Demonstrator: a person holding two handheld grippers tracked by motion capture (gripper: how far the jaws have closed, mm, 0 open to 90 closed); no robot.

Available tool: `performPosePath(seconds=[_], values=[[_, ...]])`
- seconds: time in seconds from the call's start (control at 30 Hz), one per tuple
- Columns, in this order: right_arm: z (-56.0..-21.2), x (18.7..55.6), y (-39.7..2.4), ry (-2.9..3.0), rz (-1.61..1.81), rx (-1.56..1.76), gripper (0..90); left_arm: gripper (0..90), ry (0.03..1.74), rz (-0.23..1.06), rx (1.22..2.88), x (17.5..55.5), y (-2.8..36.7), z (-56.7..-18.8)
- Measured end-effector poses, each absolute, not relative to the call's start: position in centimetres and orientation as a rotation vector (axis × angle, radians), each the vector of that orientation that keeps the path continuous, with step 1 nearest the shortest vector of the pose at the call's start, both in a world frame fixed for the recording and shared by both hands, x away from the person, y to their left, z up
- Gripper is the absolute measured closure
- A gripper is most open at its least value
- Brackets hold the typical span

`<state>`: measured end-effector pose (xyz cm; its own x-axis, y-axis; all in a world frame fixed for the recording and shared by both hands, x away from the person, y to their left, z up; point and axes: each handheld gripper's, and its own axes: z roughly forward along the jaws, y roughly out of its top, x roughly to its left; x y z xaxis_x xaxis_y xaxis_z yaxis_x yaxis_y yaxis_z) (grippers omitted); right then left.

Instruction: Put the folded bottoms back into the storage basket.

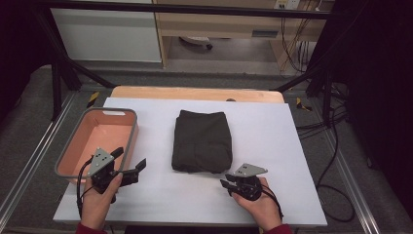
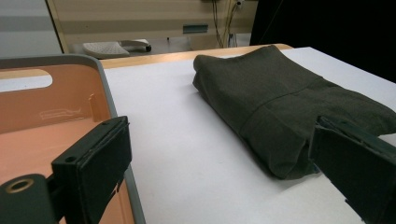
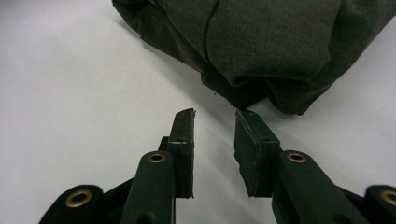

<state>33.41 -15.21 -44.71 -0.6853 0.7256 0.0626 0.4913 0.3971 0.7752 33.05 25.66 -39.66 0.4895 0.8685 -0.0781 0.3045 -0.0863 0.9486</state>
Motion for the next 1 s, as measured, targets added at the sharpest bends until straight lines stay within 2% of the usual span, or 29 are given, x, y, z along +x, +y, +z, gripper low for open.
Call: performPosePath(seconds=[0.1,0.2,0.27,0.33,0.4,0.47,0.57,0.63,0.73,1.0], values=[[-45.3,34.3,-14.8,2.374,1.154,1.075,63.5,6.1,1.023,0.642,1.646,33.1,25.6,-39.7],[-45.6,35.1,-14.3,2.36,1.141,1.08,55.4,6.2,1.023,0.64,1.646,33.0,25.5,-39.7],[-45.7,35.4,-14.1,2.356,1.138,1.083,54.5,6.3,1.021,0.641,1.649,33.1,25.5,-39.7],[-45.9,36.0,-13.4,2.35,1.143,1.093,46.4,6.3,1.02,0.639,1.652,33.1,25.4,-39.8],[-46.1,36.5,-12.7,2.354,1.123,1.085,45.8,6.3,1.019,0.639,1.653,33.1,25.4,-39.8],[-46.1,36.8,-12.2,2.331,1.1,1.076,50.8,6.4,1.019,0.641,1.652,33.1,25.4,-39.7],[-46.0,37.0,-12.0,2.321,1.103,1.049,72.6,6.5,1.02,0.646,1.647,33.0,25.5,-39.7],[-46.0,36.9,-11.8,2.333,1.102,1.019,81.8,6.6,1.022,0.649,1.647,33.0,25.6,-39.7],[-45.8,36.7,-11.9,2.337,1.092,1.003,84.5,6.8,1.021,0.65,1.645,33.0,25.6,-39.6],[-45.3,35.2,-11.9,2.372,1.121,0.964,85.1,6.9,1.022,0.654,1.639,33.0,25.7,-39.6]])
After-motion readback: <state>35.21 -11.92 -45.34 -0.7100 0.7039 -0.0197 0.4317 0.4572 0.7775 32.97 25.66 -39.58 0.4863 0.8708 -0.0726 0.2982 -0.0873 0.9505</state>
